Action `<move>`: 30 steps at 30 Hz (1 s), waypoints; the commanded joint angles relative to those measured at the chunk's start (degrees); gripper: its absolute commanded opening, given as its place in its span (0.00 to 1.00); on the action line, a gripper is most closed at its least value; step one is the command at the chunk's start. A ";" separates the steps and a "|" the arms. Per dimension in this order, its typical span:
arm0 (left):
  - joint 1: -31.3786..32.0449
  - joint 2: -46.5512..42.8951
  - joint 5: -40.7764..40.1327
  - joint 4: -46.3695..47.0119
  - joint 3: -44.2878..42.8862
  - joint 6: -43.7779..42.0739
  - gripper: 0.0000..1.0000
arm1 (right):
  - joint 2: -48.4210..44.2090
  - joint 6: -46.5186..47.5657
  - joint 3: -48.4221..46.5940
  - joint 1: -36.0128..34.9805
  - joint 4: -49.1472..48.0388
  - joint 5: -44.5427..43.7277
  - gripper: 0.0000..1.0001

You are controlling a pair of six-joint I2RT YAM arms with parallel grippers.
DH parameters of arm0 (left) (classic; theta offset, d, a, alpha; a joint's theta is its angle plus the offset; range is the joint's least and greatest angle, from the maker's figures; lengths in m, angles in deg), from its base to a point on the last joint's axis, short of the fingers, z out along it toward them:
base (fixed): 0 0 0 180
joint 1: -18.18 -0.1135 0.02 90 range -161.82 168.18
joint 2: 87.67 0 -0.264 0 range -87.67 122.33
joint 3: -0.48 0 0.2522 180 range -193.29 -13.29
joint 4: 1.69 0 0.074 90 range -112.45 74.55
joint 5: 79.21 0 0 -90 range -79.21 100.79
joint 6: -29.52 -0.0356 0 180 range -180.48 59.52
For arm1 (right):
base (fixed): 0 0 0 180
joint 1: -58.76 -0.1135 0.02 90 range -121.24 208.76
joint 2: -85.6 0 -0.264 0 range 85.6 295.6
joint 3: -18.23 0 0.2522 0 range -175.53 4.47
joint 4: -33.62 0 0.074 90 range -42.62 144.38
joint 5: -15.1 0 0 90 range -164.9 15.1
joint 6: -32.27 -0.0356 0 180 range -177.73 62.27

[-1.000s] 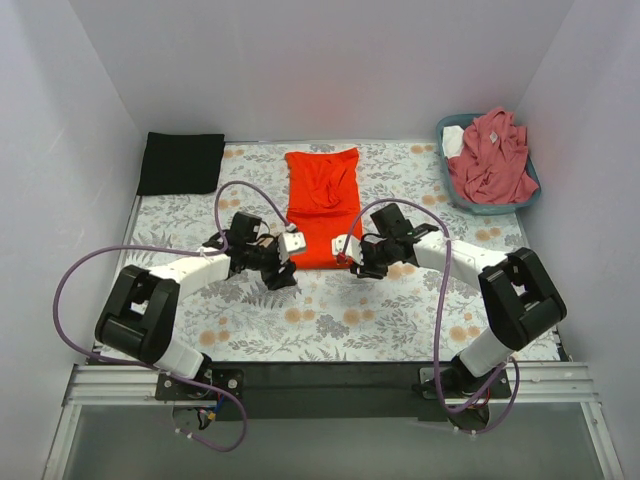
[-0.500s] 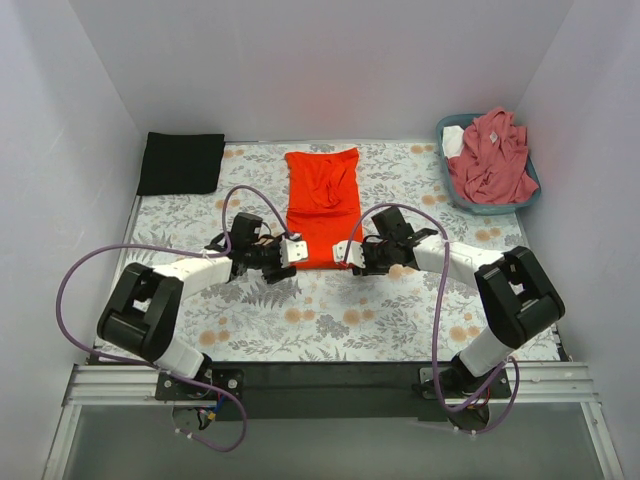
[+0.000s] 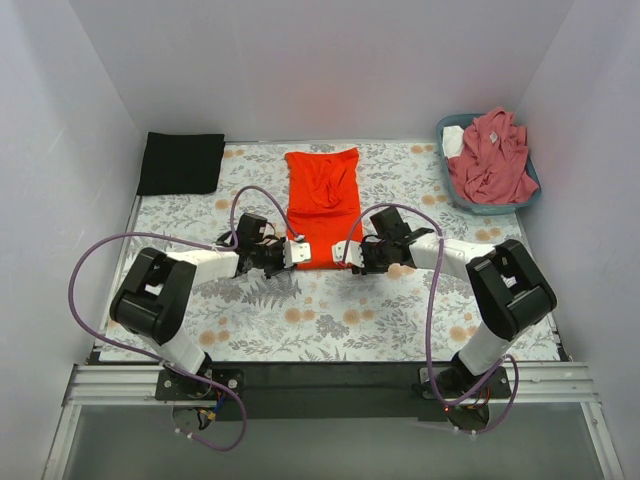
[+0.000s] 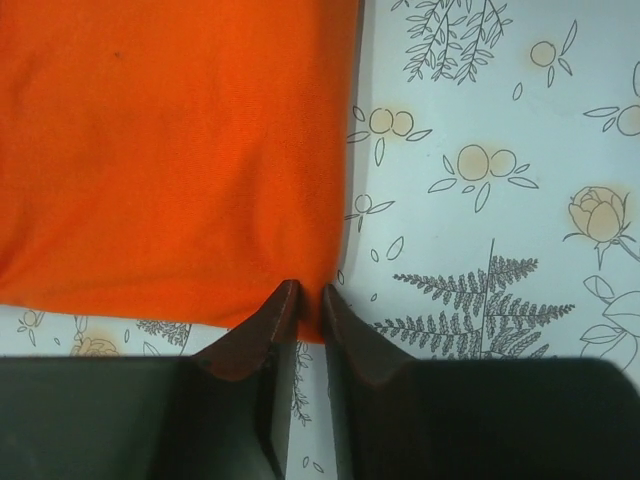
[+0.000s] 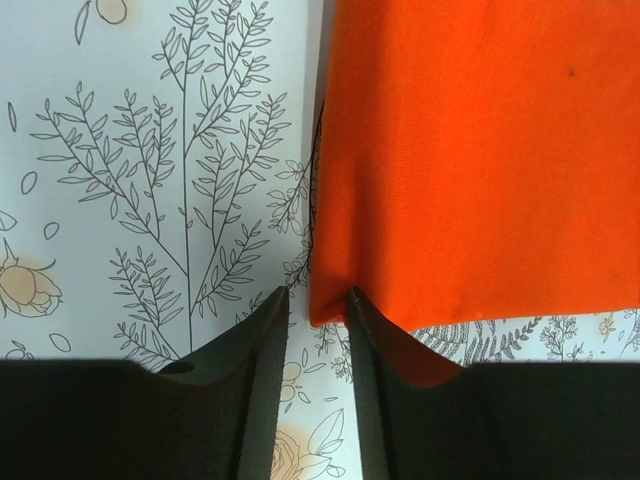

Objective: Fold and stack the t-shirts
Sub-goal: Fold the tshirt

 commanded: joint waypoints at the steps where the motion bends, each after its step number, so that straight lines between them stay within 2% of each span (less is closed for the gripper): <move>1: 0.07 0.44 0.28 -1.20 -1.18 -1.57 0.13 | 1.26 0.84 -1.12 0.19 -1.07 -0.14 0.35; 3: 0.07 0.53 0.29 -1.64 -1.35 -1.57 0.05 | 1.69 0.66 -0.76 0.28 -1.07 -0.49 0.31; 6: 0.07 0.62 0.46 -2.17 -1.35 -1.75 0.00 | 2.31 0.05 -0.76 0.28 -1.07 -1.19 0.20; 8: -0.02 0.53 0.29 -2.26 -1.26 -1.75 0.00 | 2.40 -0.21 -0.67 0.28 -1.16 -1.20 0.08; 10: 0.07 0.53 0.11 -2.35 -1.52 -1.66 0.00 | 2.40 -0.65 -0.85 0.28 -1.16 -1.37 0.01; 17: -1.86 -2.45 2.04 -7.60 -6.34 -1.14 0.00 | -1.99 -2.41 -3.74 1.07 1.03 0.47 0.01; 24: -3.88 -6.94 3.89 -16.49 -16.27 0.71 0.00 | -7.61 -5.48 -12.26 2.12 9.90 3.63 0.01; 30: -3.88 -10.54 3.80 -20.71 -19.28 0.80 0.00 | -9.37 -6.54 -19.21 2.74 16.59 4.07 0.01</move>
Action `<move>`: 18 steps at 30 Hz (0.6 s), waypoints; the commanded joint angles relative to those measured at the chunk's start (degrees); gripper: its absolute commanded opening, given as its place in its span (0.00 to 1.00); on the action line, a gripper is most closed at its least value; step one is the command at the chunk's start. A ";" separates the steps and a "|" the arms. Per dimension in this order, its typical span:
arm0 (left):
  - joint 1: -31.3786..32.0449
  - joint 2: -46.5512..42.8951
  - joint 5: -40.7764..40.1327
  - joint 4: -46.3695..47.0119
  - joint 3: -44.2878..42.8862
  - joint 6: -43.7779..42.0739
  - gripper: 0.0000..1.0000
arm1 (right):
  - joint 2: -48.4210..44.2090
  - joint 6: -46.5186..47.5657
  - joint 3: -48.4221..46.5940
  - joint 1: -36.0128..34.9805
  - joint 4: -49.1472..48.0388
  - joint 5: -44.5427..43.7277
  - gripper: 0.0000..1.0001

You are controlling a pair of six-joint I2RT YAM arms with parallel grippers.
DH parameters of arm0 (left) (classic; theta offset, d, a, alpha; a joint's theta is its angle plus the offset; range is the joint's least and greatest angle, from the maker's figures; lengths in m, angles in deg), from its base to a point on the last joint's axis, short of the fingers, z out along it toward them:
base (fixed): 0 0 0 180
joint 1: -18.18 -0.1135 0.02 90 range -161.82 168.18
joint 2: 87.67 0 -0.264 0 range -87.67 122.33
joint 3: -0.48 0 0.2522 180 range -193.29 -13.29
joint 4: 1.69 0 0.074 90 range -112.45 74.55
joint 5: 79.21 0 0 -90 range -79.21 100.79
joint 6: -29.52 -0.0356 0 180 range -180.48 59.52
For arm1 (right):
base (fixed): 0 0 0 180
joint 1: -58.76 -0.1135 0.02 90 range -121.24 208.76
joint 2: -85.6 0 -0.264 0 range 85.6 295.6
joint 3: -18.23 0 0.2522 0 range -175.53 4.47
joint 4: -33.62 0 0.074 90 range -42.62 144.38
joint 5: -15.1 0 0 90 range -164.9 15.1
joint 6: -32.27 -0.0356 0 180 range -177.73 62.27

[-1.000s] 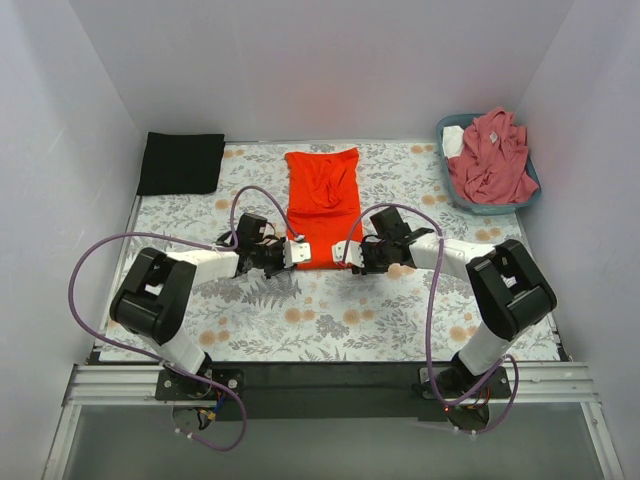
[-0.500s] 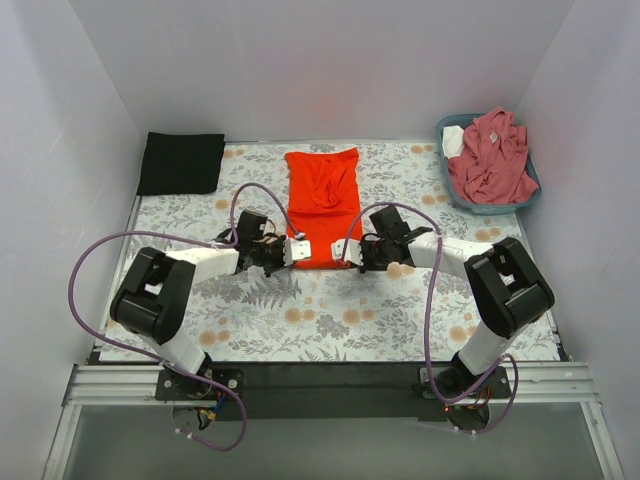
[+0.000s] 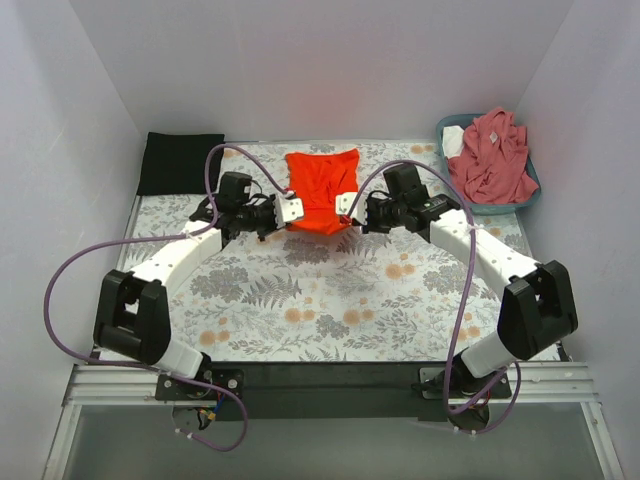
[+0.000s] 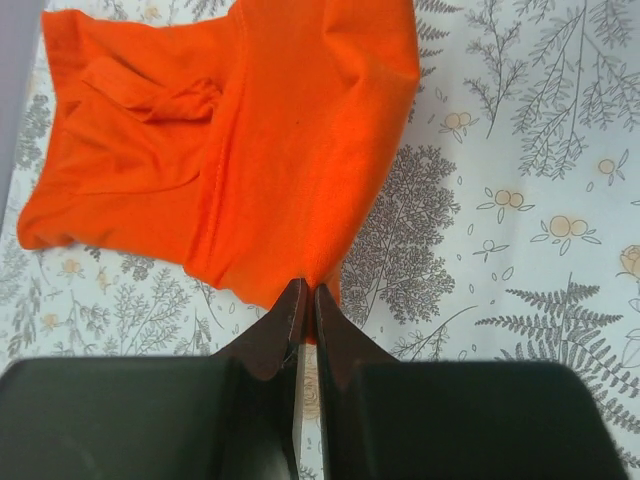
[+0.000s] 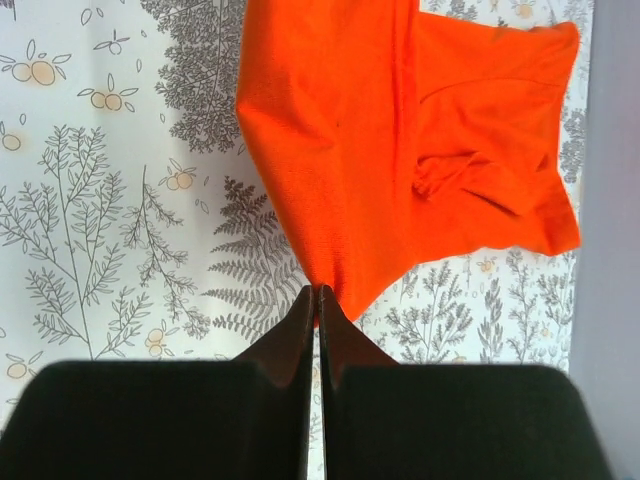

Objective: Fold and stack the t-shirts
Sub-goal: Fold the tshirt

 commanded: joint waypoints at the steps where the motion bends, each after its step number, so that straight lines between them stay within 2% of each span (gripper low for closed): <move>1: -0.10 -4.62 2.40 -5.54 -1.38 -0.03 0.00 | -2.55 -1.60 -3.00 0.33 7.02 2.26 0.01; 7: 1.56 -14.44 3.81 -15.64 1.16 -3.45 0.00 | -10.10 -3.45 0.77 -1.95 13.35 2.35 0.01; 9: 2.35 -16.83 5.38 -23.63 1.17 -5.29 0.00 | -15.44 -4.15 3.85 -4.75 15.10 2.17 0.01; 11: 3.06 -20.86 6.62 -30.65 0.73 -5.22 0.00 | -20.19 -6.86 4.90 -8.26 18.70 2.79 0.01; 14: 3.76 -25.26 9.17 -36.03 -0.93 -1.98 0.00 | -23.12 -12.04 4.47 -10.21 22.05 3.84 0.01; 18: 2.89 -22.23 5.92 -37.89 -6.36 1.64 0.00 | -21.47 -10.85 0.61 -8.65 23.37 2.26 0.01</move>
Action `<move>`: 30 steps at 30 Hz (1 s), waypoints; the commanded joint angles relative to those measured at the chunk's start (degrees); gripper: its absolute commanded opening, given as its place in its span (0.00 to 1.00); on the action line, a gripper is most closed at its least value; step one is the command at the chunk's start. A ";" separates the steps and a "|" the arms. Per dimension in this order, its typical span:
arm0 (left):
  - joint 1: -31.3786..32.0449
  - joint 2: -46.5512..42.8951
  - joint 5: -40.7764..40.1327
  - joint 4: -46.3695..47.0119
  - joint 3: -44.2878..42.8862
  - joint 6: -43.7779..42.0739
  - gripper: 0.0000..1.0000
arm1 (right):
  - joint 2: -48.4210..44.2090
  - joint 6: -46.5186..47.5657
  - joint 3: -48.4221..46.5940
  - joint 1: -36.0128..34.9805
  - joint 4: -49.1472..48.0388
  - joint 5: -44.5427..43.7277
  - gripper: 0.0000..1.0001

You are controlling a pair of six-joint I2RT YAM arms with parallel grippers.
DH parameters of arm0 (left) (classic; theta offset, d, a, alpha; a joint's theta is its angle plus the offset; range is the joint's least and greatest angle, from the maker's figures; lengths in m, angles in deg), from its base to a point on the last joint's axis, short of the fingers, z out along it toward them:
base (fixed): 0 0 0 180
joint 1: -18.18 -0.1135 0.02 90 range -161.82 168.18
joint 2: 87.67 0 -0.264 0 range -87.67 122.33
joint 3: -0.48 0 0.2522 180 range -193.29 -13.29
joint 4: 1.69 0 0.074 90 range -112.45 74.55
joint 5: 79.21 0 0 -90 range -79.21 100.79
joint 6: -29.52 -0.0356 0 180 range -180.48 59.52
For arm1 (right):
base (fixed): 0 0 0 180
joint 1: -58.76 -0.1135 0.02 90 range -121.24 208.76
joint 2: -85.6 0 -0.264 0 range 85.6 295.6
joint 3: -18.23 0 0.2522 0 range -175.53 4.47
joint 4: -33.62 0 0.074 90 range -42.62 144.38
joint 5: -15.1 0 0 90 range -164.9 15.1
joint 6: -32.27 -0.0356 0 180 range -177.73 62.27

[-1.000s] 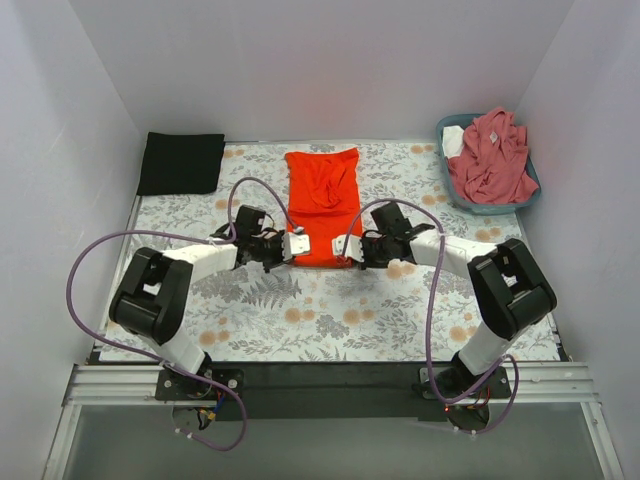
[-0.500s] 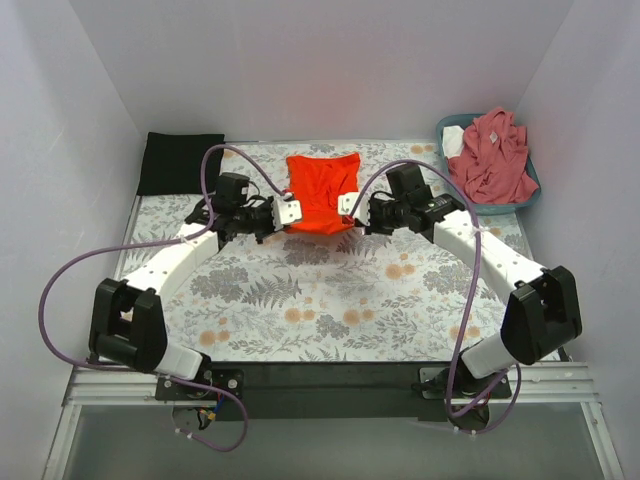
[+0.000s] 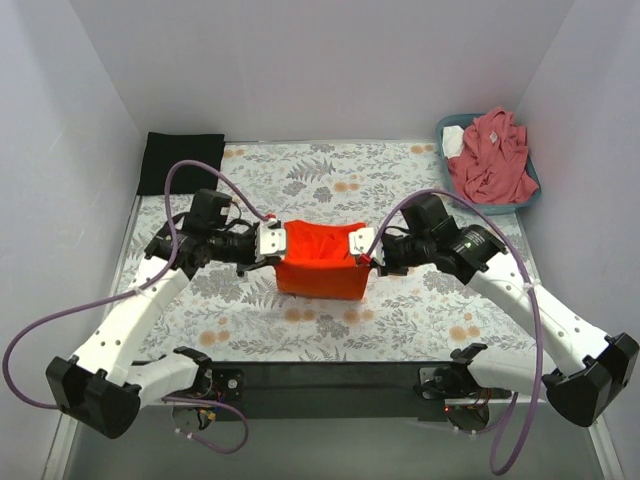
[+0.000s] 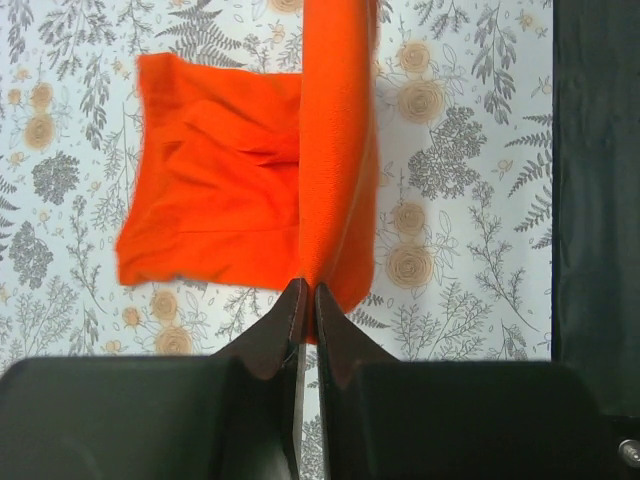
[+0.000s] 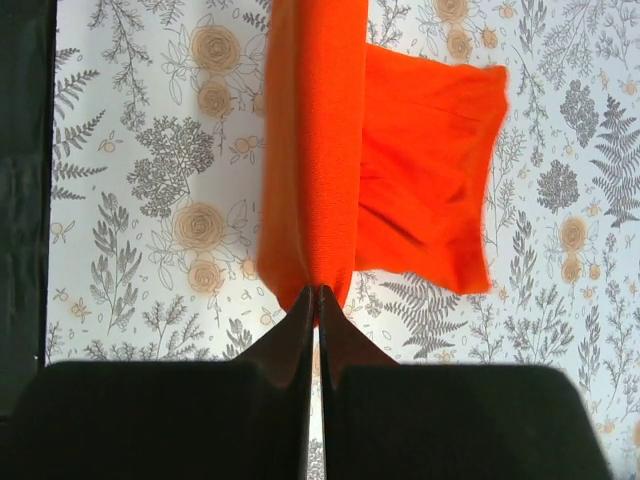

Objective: Fold and stack the t-shirts
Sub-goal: Fold the tshirt

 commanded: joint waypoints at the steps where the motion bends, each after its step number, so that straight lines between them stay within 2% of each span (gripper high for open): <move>1: -1.44 3.86 0.00 -5.13 -5.79 2.16 0.00 | 3.19 -0.89 -4.72 2.53 3.07 0.14 0.01; 7: -3.55 15.45 -2.20 3.12 -8.44 1.02 0.00 | 14.53 7.62 -8.07 7.72 2.28 2.52 0.01; 11: -5.84 23.36 -1.85 12.49 -8.79 0.75 0.00 | 23.31 10.71 -12.81 11.94 2.19 4.45 0.01; 14: -6.54 30.30 -1.85 16.47 -11.15 0.58 0.00 | 27.89 12.56 -13.00 14.14 0.09 4.54 0.01; 19: -7.25 40.78 -1.76 18.50 -15.20 -0.38 0.00 | 37.03 13.62 -17.12 16.51 -1.85 4.36 0.01; 22: -7.60 46.05 -3.16 22.89 -15.82 1.62 0.00 | 42.04 13.62 -18.45 17.13 -2.99 4.28 0.01; 24: -7.69 49.73 -3.52 22.64 -17.83 2.24 0.00 | 45.47 13.10 -18.63 17.22 -5.01 3.14 0.01; 30: -7.69 52.48 -4.84 22.99 -16.89 3.83 0.00 | 50.40 10.72 -19.42 17.84 -7.04 2.34 0.01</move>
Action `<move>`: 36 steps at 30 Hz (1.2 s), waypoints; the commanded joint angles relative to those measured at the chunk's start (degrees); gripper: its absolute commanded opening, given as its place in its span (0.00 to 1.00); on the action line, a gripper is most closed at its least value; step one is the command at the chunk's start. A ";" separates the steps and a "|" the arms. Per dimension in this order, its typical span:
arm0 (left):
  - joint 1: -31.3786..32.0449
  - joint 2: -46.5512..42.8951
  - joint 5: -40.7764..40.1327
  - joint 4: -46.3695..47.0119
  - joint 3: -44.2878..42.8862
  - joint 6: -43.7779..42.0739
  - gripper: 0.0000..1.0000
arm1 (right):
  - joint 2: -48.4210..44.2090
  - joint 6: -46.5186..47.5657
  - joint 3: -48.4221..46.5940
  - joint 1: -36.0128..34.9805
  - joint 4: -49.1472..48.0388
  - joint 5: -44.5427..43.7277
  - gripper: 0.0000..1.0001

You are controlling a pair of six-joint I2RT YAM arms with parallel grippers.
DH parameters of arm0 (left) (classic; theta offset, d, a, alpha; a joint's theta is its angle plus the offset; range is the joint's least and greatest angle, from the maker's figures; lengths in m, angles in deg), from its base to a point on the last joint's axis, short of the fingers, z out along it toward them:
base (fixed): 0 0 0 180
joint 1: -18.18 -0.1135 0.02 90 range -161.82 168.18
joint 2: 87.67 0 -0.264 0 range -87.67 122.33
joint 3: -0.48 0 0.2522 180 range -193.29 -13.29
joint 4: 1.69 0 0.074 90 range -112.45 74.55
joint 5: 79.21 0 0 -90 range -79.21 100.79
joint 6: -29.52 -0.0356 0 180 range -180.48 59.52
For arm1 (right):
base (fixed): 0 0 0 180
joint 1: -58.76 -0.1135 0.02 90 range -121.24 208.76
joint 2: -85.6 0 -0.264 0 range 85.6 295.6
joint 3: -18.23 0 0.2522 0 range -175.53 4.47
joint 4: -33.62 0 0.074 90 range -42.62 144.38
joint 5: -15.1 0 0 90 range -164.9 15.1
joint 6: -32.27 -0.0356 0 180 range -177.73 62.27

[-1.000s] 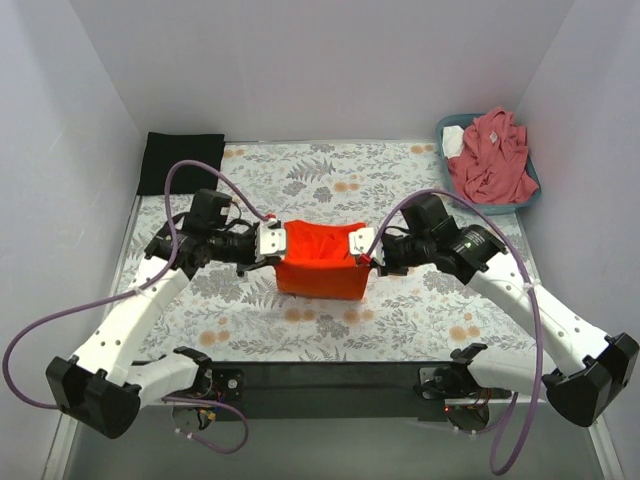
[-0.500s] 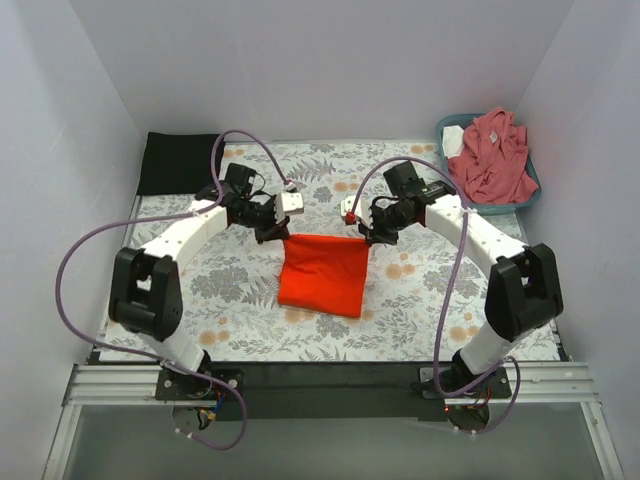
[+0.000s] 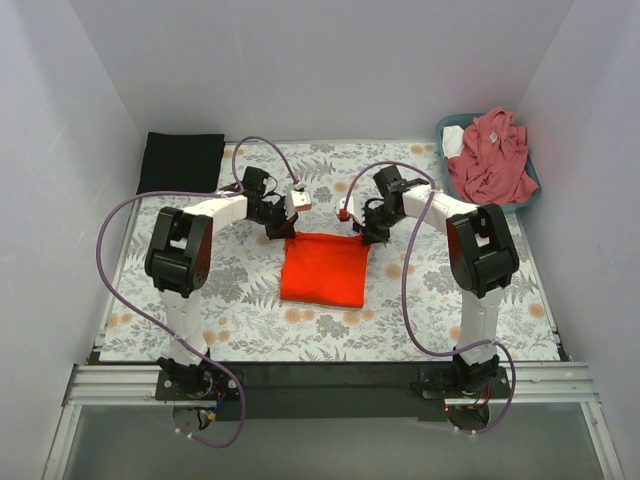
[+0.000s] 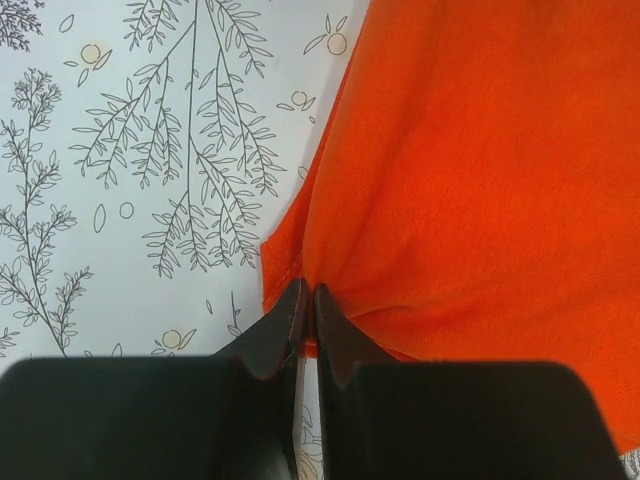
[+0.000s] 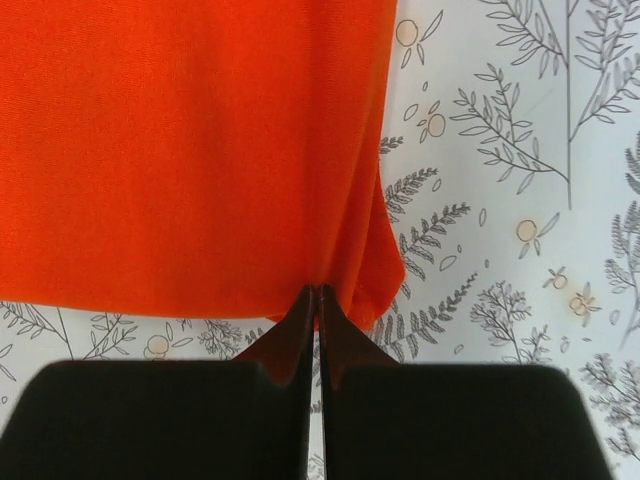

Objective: Fold and stack the t-shirts
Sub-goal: Fold the tshirt

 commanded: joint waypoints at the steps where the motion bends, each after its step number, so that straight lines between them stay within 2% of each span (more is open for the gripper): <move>1: -0.58 -1.61 -2.28 0.57 0.06 0.59 0.00 | 0.11 -1.48 -1.34 0.70 -0.92 -0.76 0.01; 9: 0.65 -10.13 -0.26 -2.86 8.32 0.33 0.00 | -7.09 -5.17 8.31 -1.14 -1.27 1.26 0.01; 13: 0.30 -12.86 -0.43 -2.25 10.43 2.78 0.00 | -10.00 -10.87 7.90 -1.23 -0.75 3.37 0.01; 14: -0.40 -12.95 -0.09 -1.81 9.39 3.66 0.02 | -10.43 -12.71 6.84 -1.06 -0.48 3.89 0.01; 17: -2.07 -12.61 2.28 -1.46 4.75 9.96 0.17 | -10.27 -19.31 1.40 0.34 0.22 6.08 0.01; 18: -2.60 -11.82 3.07 -1.11 3.24 12.09 0.30 | -9.91 -22.37 0.17 0.87 0.22 6.36 0.15; 20: -3.65 -10.94 3.26 0.21 0.69 18.74 0.42 | -8.34 -25.55 -3.79 2.01 0.14 5.49 0.48; 21: -4.09 -10.32 3.34 0.30 -2.02 20.44 0.45 | -7.72 -29.13 -5.02 2.54 0.31 5.13 0.88; 23: -6.19 -10.23 5.79 0.65 -4.41 27.88 0.47 | -7.27 -31.79 -7.83 4.21 0.83 5.30 0.88; 24: -6.90 -10.40 8.24 -0.22 -6.68 30.02 0.47 | -7.80 -33.02 -8.37 4.65 1.36 6.26 0.81; 25: -7.52 -11.54 11.83 -3.36 -7.40 31.69 0.47 | -9.19 -36.95 -9.07 5.61 1.54 7.84 0.78; 27: -7.44 -14.17 21.06 -4.01 -3.40 38.52 0.50 | -11.13 -41.62 -8.55 6.06 1.54 16.69 0.72; 28: -6.31 -17.23 25.19 -1.83 -0.84 41.78 0.51 | -13.06 -47.56 -6.02 5.80 1.11 24.21 0.69; 29: -5.60 -18.83 26.62 0.11 1.79 46.17 0.52 | -13.77 -50.67 -4.00 5.28 0.23 27.77 0.67; 31: -3.67 -21.12 28.04 6.15 10.38 54.88 0.54 | -15.53 -58.48 1.45 3.00 -5.45 31.92 0.68; 33: -1.47 -23.15 28.74 11.00 15.34 59.55 0.59 | -16.24 -60.80 8.22 1.24 -8.46 33.96 0.73; 36: -0.67 -21.31 29.18 14.36 19.13 65.35 0.60 | -15.28 -62.39 13.49 -1.32 -12.07 32.91 0.75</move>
